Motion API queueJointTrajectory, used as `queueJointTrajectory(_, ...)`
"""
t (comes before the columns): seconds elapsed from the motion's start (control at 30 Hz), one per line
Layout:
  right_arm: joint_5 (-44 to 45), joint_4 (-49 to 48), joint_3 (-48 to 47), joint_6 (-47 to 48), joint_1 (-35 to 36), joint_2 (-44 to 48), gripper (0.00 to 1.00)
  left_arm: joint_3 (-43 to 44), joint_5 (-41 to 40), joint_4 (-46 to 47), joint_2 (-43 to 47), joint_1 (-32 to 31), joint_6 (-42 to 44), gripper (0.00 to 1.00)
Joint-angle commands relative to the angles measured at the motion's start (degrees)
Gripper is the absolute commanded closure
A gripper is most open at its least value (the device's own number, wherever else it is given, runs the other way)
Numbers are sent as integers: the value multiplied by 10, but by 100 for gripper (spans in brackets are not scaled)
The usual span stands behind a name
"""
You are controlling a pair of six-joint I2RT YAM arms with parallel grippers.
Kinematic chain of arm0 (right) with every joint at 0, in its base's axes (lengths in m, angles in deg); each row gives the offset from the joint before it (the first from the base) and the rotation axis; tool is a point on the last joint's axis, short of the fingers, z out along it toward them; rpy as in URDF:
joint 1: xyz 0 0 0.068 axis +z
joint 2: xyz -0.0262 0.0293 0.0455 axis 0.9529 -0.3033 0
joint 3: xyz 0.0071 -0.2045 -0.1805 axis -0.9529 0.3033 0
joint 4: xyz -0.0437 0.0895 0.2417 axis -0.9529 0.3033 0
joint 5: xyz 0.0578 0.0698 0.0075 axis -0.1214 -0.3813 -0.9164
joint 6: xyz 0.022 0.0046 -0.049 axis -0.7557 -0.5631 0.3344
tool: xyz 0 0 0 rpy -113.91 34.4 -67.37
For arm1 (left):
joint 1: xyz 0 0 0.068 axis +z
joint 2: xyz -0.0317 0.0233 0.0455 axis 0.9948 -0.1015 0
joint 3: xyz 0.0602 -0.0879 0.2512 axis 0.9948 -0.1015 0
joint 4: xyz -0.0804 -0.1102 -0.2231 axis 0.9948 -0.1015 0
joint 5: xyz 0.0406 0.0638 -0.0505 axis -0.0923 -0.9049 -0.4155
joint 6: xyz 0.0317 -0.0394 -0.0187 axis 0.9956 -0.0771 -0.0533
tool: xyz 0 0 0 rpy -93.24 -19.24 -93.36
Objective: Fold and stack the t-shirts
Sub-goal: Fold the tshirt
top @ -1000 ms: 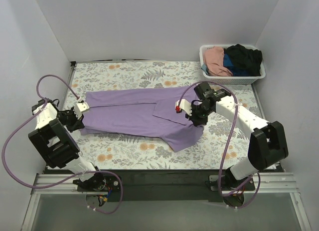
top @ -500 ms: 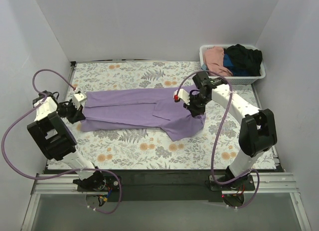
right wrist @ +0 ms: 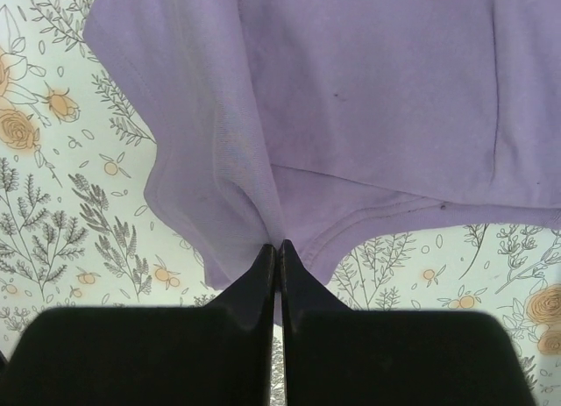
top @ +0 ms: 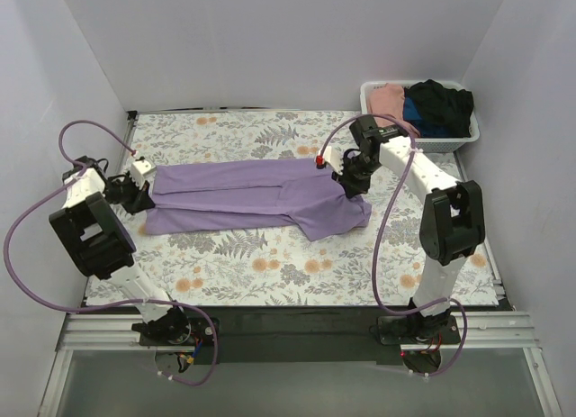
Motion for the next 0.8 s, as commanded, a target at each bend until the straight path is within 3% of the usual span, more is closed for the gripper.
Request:
queueJointTrajectory(0.0, -12, 28, -42, 32, -8, -21, 99, 22, 18, 24, -1, -2, -10, 100)
queueJointTrajectory(0.77, 3, 37, -107, 55, -21, -97, 99, 27, 6, 63, -33, -20, -40, 100)
